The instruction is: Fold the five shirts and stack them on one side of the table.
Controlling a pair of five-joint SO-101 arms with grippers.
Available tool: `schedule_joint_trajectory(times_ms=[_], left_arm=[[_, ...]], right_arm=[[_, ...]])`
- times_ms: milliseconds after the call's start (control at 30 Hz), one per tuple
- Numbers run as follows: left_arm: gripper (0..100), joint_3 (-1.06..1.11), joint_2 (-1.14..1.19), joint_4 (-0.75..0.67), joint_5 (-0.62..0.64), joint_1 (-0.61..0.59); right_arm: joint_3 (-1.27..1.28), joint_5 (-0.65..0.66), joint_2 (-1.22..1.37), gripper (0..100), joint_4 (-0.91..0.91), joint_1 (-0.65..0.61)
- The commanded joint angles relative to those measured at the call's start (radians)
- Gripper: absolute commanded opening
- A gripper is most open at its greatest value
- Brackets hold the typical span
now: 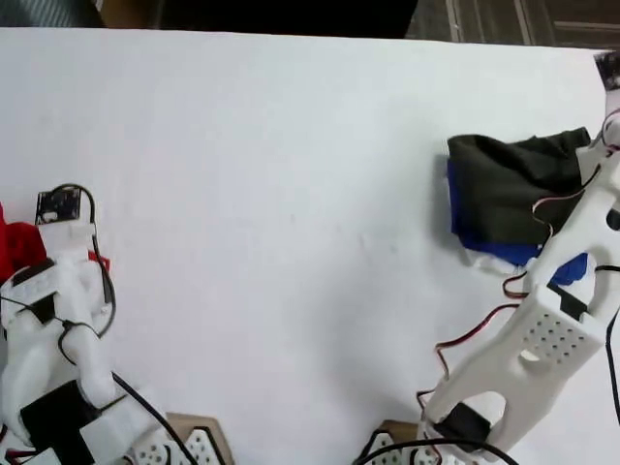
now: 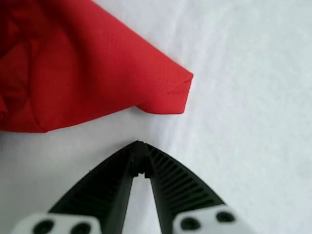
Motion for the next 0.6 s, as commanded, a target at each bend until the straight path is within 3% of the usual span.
schedule_joint_trajectory(times_ms=[0,233,467,567], left_arm=[[3,-0.010,-0.002,-0.017,0.012,0.000],[3,-0.008,-0.002,-0.017,0.012,0.000],[3,-0.008,-0.002,-0.017,0.012,0.000],[3,-0.008,-0.002,-0.017,0.012,0.000]], right_arm=[[0.015,-0.012,0.045,23.7,-0.076,0.036],[-0.068,-0.064,0.068,23.7,-0.079,0.027],[-0.227,-0.097,0.018,23.7,0.041,-0.021],[-0.276,-0.172,-0.005,23.6,0.104,-0.047]])
